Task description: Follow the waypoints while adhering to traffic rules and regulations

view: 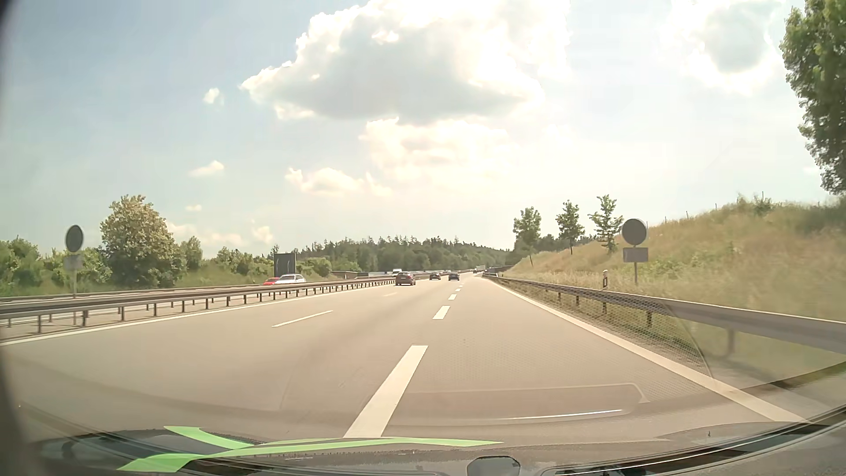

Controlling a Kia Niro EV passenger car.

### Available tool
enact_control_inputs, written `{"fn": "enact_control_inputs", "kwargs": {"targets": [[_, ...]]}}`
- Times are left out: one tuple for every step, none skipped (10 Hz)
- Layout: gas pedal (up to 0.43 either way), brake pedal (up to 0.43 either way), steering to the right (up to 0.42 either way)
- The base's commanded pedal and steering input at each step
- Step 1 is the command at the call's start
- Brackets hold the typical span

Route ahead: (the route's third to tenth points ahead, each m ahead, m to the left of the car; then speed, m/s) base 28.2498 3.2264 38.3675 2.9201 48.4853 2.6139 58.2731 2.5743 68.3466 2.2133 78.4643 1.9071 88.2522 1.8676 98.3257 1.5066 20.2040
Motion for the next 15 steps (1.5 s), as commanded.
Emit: {"fn": "enact_control_inputs", "kwargs": {"targets": [[0.429, 0.0, -0.01], [0.429, 0.0, -0.01], [0.429, 0.0, -0.009], [0.429, 0.0, -0.009], [0.429, 0.0, -0.007], [0.429, 0.0, -0.006], [0.429, 0.0, -0.004], [0.429, 0.0, -0.004], [0.429, 0.0, -0.004], [0.421, 0.0, -0.004], [0.421, 0.0, -0.004], [0.421, 0.0, -0.003], [0.421, 0.0, -0.003], [0.409, 0.0, -0.002], [0.409, 0.0, -0.002]]}}
